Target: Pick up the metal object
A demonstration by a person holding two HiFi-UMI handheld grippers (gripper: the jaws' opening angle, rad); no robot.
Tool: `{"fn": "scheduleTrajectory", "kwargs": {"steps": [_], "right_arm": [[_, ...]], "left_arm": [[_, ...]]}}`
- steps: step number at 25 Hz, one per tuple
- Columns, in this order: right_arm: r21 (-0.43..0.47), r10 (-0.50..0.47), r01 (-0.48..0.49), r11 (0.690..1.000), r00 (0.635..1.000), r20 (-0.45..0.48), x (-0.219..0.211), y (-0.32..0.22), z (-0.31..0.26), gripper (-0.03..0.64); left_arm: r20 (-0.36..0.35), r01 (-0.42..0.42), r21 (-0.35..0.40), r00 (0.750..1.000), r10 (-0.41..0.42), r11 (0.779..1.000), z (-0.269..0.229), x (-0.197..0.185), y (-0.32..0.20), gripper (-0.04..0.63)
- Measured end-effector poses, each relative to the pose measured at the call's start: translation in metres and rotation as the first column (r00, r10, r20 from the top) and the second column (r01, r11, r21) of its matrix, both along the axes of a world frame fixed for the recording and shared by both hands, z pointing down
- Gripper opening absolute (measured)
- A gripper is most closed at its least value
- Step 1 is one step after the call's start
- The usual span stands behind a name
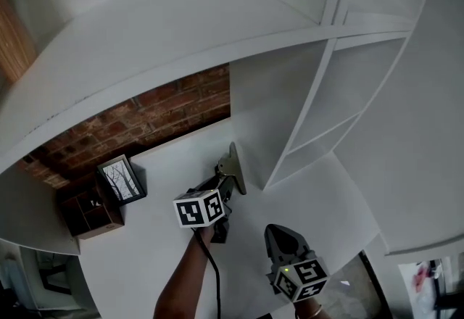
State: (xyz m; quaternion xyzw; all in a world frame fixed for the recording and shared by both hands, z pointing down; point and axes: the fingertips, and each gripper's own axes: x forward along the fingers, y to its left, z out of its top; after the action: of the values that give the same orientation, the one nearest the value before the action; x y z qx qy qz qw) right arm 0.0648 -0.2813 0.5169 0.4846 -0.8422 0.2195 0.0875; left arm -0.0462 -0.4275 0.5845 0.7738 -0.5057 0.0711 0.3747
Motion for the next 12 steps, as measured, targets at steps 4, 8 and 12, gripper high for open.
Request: {"fn": "scheduleTrajectory", "kwargs": {"steps": [4,8,12], "right_arm": [[-0.023,-0.005,0.005,1.0,1.0,0.005,0.004,-0.008,0.01,0.005],[-0.032,-0.01,0.011,0.999,1.0,0.007,0.006,-0.016,0.016,0.005],[-0.037,-0.012,0.012,0.999,1.0,0.009,0.008,-0.024,0.019,0.005]], "left_arm": [[-0.008,0.024,-0.024,1.0,-0.024,0.999,0.007,0.003,-0.019,0.149],[-0.03,0.036,-0.054,0.999,-0.038,0.998,0.013,0.004,-0.034,0.149],[-0.021,0.046,-0.084,0.999,-0.048,0.995,0.017,0.004,-0.043,0.141]]}}
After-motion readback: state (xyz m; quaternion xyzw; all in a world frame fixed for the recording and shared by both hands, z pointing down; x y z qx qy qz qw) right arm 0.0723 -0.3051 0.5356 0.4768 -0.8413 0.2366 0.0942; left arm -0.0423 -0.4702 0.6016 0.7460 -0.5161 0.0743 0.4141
